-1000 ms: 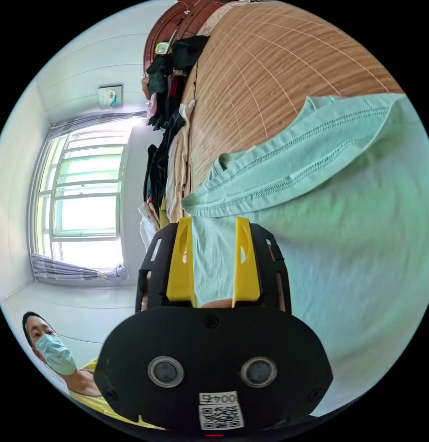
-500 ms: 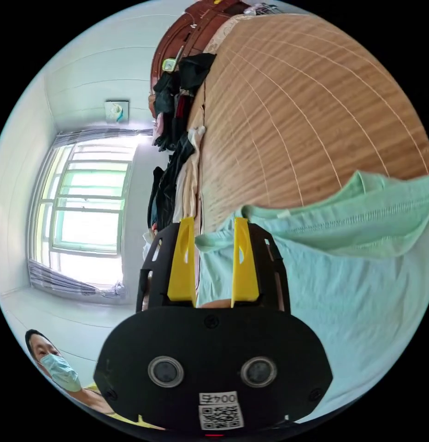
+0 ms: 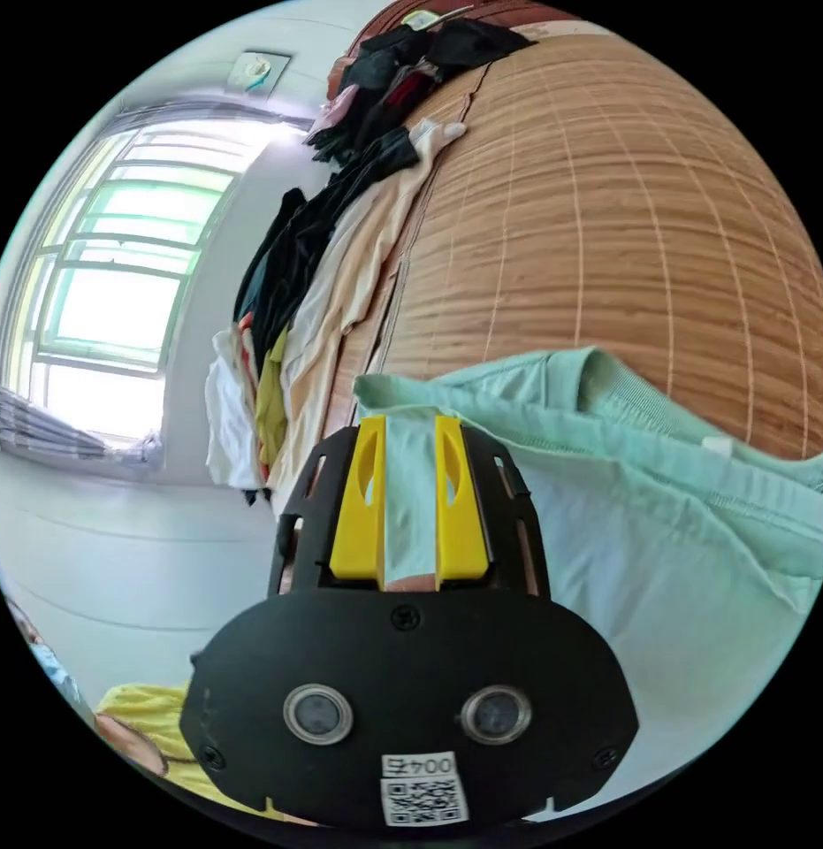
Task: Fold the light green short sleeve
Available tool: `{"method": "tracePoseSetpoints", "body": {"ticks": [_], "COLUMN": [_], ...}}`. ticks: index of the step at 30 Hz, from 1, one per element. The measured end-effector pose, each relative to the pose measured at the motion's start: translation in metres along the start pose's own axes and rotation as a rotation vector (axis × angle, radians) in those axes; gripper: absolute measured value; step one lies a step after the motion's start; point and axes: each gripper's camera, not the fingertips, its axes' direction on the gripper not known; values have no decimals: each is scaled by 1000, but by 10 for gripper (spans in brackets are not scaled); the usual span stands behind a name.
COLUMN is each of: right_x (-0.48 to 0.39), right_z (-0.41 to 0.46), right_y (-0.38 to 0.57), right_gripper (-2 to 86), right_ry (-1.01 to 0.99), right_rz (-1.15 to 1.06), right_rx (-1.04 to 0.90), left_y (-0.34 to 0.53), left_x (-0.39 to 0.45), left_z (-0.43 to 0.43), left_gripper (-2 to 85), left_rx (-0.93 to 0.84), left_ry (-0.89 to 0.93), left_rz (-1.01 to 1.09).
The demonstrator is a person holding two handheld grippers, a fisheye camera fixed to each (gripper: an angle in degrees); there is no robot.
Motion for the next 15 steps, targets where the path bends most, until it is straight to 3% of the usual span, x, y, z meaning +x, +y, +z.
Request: {"method": "tracePoseSetpoints", "body": {"ticks": [3, 8, 11, 15], "right_x": [-20, -81, -109, -113], "right_z": [-7, -48, -73, -86], "right_y": [-8, 50, 132, 238], "right_gripper": [86, 51, 46, 51], "right_ry": [86, 197, 417, 704], "right_rz": [15, -165, -269, -262], "right_rx": [42, 140, 196, 132], "left_y": [0, 0, 0, -1], "left_x": [2, 8, 10, 10], "left_z": [1, 4, 6, 8], "left_gripper": [2, 2, 2, 2], "left_rx": [0, 4, 4, 2], "left_ry": [-5, -27, -35, -31], "left_rz": [4, 15, 15, 7]}}
